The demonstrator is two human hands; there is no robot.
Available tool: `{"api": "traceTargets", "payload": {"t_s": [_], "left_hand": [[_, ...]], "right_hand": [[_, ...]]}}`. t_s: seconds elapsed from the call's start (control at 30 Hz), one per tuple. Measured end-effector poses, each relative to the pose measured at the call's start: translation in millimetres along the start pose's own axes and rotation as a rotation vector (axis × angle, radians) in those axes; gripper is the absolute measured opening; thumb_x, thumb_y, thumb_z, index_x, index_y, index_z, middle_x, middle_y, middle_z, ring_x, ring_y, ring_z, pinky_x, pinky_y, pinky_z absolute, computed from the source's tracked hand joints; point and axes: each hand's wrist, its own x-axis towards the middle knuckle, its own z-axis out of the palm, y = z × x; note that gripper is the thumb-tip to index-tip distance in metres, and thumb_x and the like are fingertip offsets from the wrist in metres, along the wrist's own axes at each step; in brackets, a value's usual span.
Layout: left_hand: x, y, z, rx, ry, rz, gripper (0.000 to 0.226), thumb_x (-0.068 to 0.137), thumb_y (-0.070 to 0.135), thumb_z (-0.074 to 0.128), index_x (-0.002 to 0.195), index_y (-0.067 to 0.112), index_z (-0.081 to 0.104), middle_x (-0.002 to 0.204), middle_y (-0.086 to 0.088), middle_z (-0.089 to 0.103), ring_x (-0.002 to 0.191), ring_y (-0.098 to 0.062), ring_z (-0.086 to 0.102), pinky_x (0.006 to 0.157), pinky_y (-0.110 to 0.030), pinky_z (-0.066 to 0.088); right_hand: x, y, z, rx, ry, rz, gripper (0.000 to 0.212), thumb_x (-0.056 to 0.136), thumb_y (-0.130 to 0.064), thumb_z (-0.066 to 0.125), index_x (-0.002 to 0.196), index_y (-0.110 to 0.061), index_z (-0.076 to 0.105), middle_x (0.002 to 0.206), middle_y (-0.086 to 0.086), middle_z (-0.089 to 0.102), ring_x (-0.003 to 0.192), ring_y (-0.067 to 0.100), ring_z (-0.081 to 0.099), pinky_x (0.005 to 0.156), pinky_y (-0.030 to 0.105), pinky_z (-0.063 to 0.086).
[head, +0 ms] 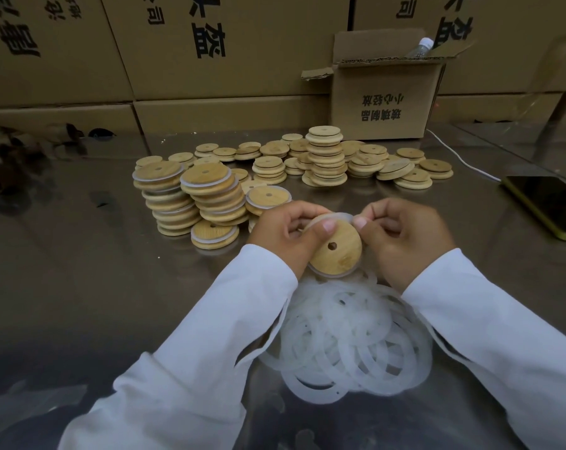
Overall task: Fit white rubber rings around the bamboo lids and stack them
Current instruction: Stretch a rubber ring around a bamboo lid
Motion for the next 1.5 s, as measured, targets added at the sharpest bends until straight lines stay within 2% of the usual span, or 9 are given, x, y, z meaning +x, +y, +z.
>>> {"api": "traceTargets", "payload": {"t_s": [0.27,0.47,0.57,0.77,1.0,1.13,1.23,1.33,1.5], "left_hand": [[1.6,-0.9,0.8,0.028,0.112,0.009,0.017,0.082,0.012,0.066,0.079,0.029,0.062,0.082,0.003,0.067,0.082,-0.016,0.065,0.076,-0.027,0.053],[0.3,1.1,0.0,0.026,0.118,0.041,0.015,0.082,0.014,0.066,0.082,0.029,0.062,0.085,0.005,0.066,0.083,-0.011,0.065,0.074,-0.02,0.053],[0.3,0.7,0.4,0.049,0.132,0.033,0.013,0.082,0.015,0.067,0.084,0.028,0.062,0.085,0.006,0.066,0.086,-0.013,0.064,0.078,-0.025,0.053],[1.1,-1.5,0.4,0.077,0.127,0.036,0.015,0.082,0.016,0.067,0.083,0.029,0.062,0.085,0.008,0.065,0.087,-0.013,0.064,0.08,-0.028,0.053],[2.3,-2.6,-1.1,0.081,0.126,0.063,0.017,0.081,0.015,0.068,0.081,0.031,0.062,0.083,0.007,0.066,0.083,-0.013,0.065,0.076,-0.026,0.053],[2.8,-2.9,-1.9,0.015,0.13,-0.001,0.015,0.082,0.016,0.067,0.079,0.03,0.063,0.079,0.007,0.067,0.073,-0.004,0.064,0.066,-0.02,0.053],[5.5,-3.5,-3.2,-0.124,0.168,-0.127,0.007,0.083,0.017,0.066,0.082,0.025,0.066,0.081,0.0,0.069,0.078,-0.014,0.066,0.075,-0.036,0.056],[7.4,-2.7,-3.7,-0.24,0.188,-0.2,0.005,0.082,0.016,0.065,0.08,0.021,0.067,0.082,-0.005,0.069,0.086,-0.026,0.066,0.086,-0.051,0.052],[8.5,-4.2,-1.4,-0.276,0.174,-0.246,0.004,0.085,0.017,0.063,0.086,0.02,0.065,0.087,-0.002,0.069,0.094,-0.024,0.065,0.088,-0.047,0.052]], "right_hand": [[-0.1,-2.9,0.2,-0.026,-0.028,-0.016,0.02,0.085,-0.02,0.062,0.067,-0.027,0.058,0.081,-0.005,0.065,0.079,0.01,0.059,0.07,0.019,0.042],[0.6,-4.0,-2.3,0.085,-0.018,-0.035,0.021,0.081,-0.016,0.066,0.064,-0.028,0.062,0.067,-0.008,0.064,0.063,0.007,0.056,0.06,0.009,0.044],[0.4,-2.6,-1.5,0.11,-0.013,-0.019,0.022,0.079,-0.014,0.069,0.064,-0.03,0.064,0.069,-0.009,0.065,0.06,0.002,0.057,0.06,0.006,0.045],[-0.1,0.0,0.2,0.054,0.001,-0.02,0.023,0.077,-0.015,0.071,0.063,-0.03,0.062,0.068,-0.008,0.063,0.059,0.007,0.055,0.063,0.017,0.045],[2.6,-1.0,-2.6,0.063,-0.037,-0.037,0.022,0.078,-0.011,0.07,0.064,-0.027,0.063,0.066,-0.009,0.064,0.059,0.003,0.056,0.06,0.012,0.048],[2.6,-1.8,-2.3,0.124,-0.014,-0.013,0.017,0.076,-0.014,0.072,0.073,-0.028,0.063,0.067,-0.007,0.062,0.057,0.002,0.054,0.06,0.013,0.048],[3.6,-1.7,-4.9,0.172,0.004,0.036,0.018,0.078,-0.025,0.07,0.092,-0.029,0.06,0.073,-0.008,0.062,0.067,0.005,0.057,0.066,0.015,0.045],[1.9,-3.8,-3.7,0.203,-0.17,0.109,0.012,0.079,-0.022,0.068,0.091,-0.023,0.064,0.075,-0.003,0.067,0.069,0.003,0.063,0.067,0.013,0.048],[7.8,4.0,-3.7,0.29,-0.19,0.207,0.005,0.079,-0.015,0.07,0.081,-0.018,0.067,0.061,-0.006,0.069,0.055,0.0,0.062,0.058,0.014,0.05]]}}
